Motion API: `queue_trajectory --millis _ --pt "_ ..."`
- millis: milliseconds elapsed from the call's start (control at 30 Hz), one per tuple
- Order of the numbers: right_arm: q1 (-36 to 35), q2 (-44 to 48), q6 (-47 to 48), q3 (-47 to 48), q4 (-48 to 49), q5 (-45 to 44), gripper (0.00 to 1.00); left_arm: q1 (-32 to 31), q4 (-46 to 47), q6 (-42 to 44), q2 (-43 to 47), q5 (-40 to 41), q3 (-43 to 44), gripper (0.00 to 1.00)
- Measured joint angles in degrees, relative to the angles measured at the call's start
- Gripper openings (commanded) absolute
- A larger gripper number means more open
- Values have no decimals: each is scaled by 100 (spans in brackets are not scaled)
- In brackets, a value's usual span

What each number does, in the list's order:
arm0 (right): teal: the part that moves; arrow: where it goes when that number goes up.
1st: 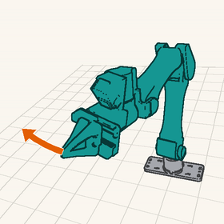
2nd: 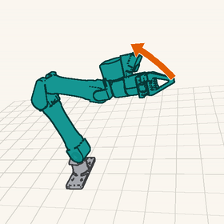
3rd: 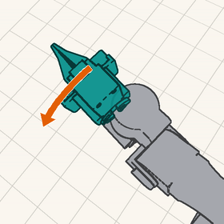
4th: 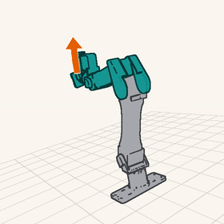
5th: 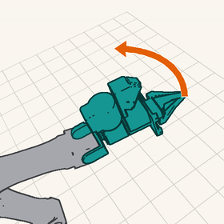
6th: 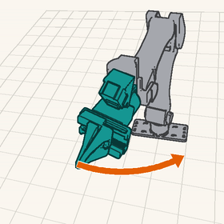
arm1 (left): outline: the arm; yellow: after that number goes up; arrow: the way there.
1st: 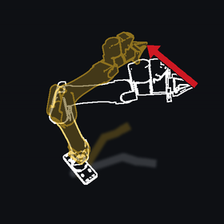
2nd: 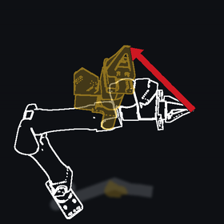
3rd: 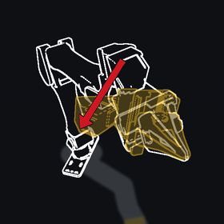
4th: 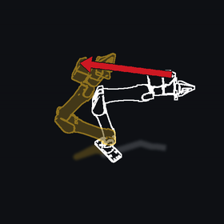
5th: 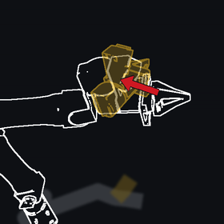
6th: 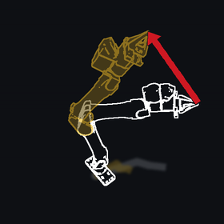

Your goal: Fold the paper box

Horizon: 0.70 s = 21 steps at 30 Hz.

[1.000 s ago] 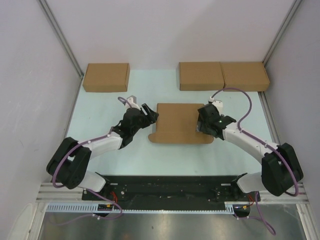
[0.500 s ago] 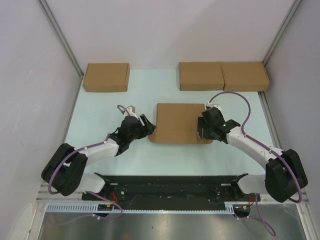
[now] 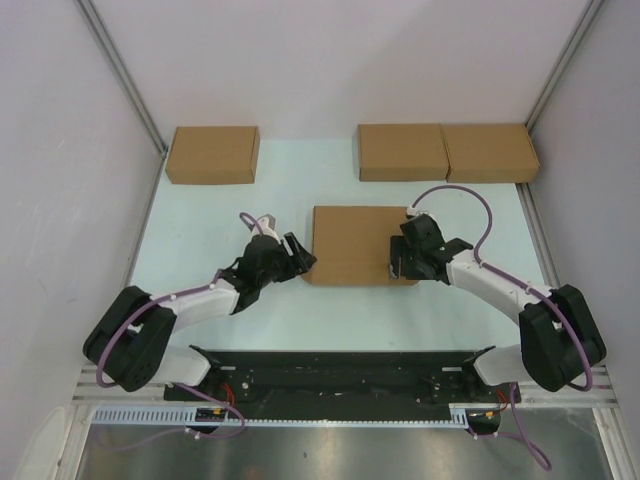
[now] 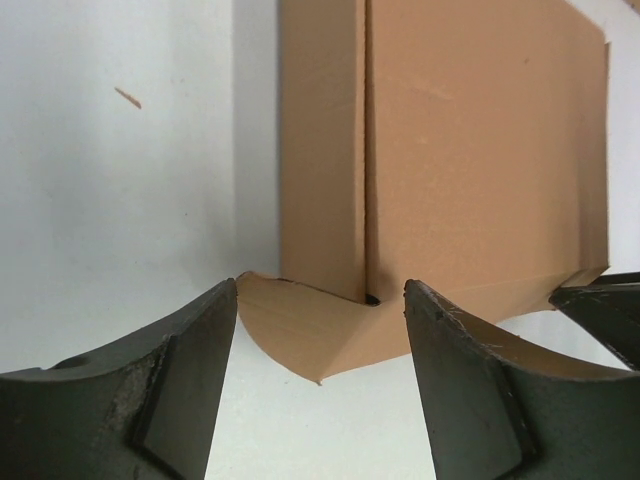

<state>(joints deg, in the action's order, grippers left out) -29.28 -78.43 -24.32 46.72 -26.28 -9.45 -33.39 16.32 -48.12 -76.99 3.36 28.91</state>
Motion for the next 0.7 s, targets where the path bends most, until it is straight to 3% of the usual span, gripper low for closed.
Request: queue_trajectory --millis 333,533,700 --pt "26 -20 70 13 4 -262 76 -2 -59 7 -131 31 33 75" --pt "70 284 59 13 66 -833 74 17 -380 79 175 542 256 100" --pt "444 549 57 90 640 -636 75 216 -356 273 240 855 767 100"
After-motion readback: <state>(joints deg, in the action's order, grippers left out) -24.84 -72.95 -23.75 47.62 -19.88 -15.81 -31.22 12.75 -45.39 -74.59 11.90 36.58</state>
